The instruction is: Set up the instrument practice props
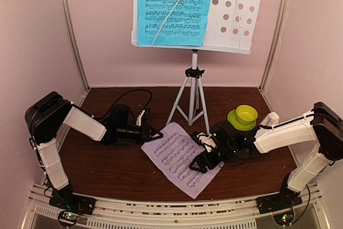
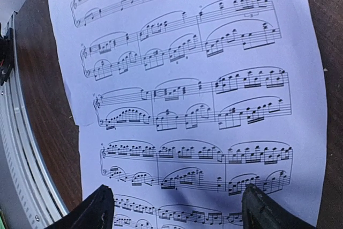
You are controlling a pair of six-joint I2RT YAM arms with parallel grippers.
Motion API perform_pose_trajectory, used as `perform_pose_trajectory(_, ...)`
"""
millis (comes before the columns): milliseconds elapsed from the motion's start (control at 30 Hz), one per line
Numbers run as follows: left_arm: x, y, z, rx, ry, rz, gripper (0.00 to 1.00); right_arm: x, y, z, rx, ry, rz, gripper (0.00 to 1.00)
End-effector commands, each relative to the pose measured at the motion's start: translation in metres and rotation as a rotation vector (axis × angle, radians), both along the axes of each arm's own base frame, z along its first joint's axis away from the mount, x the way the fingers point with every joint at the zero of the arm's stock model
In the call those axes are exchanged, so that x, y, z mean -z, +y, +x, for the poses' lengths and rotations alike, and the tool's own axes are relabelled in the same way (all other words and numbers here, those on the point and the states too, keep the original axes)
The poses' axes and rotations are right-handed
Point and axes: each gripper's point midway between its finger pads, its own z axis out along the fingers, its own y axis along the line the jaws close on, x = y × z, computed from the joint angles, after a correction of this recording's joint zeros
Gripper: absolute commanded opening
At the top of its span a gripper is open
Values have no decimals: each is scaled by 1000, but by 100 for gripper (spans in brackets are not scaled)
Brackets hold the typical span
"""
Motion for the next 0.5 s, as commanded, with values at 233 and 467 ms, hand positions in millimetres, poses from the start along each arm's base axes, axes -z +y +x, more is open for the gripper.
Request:
perform_pose_trajectory(233, -117, 12, -52, 250, -532, 80, 0, -99, -5, 12, -14, -211, 185, 87)
perform_pose_trajectory(467, -164, 11, -112, 571, -848, 270, 0, -185, -28, 7, 2, -464, 338, 100)
